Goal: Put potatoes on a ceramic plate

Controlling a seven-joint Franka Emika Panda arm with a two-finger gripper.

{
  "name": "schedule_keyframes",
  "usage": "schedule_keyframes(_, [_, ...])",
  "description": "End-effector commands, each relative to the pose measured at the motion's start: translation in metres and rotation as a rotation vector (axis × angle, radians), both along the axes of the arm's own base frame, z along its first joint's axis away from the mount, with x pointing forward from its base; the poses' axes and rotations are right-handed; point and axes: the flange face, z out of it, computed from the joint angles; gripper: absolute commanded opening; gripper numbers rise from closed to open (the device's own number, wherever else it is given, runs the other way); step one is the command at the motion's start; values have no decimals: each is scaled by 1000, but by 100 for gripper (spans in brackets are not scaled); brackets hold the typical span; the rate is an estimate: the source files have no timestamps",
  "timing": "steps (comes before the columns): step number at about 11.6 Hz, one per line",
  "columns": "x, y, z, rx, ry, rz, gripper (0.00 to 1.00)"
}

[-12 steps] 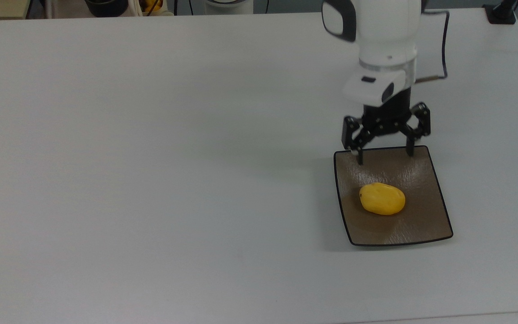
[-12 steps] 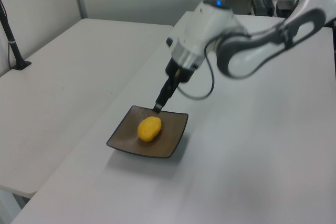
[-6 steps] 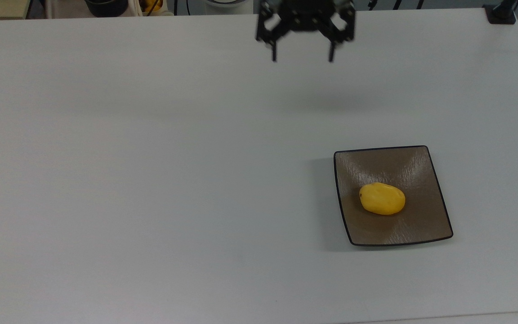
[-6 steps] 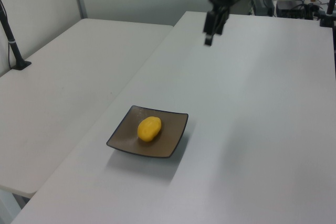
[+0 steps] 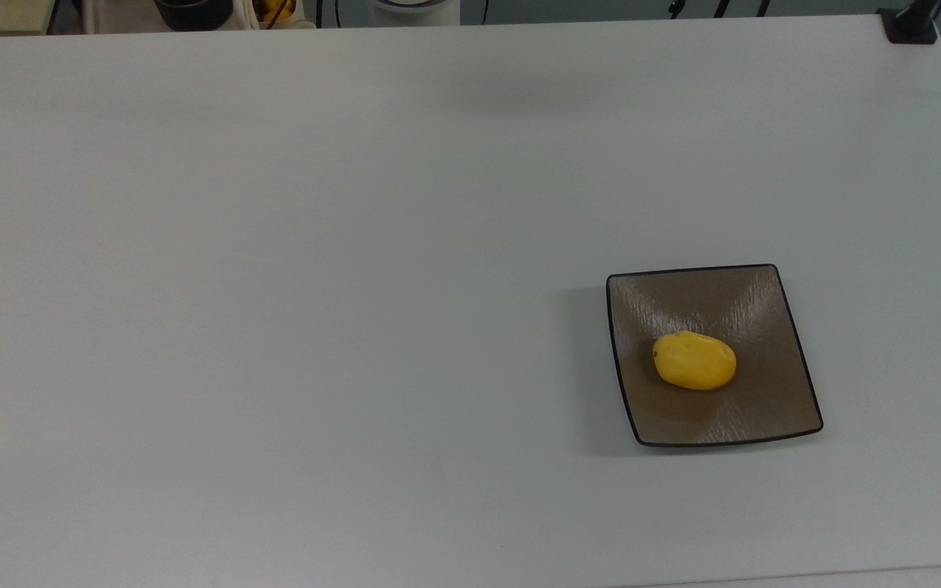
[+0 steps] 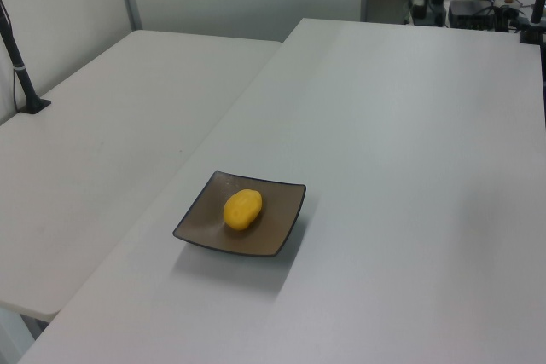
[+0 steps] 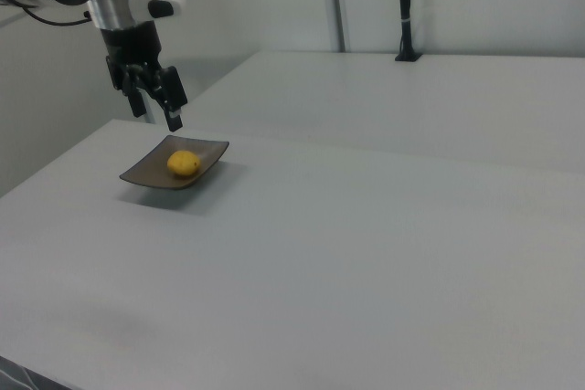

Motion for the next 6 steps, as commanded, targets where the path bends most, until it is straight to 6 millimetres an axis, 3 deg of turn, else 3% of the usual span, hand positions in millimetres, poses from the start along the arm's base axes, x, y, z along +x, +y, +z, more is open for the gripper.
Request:
schedule_keyframes(1, [-4, -21, -14, 18, 24, 85, 100])
schedule_keyframes(6, [43, -24, -35, 14, -116, 224, 100])
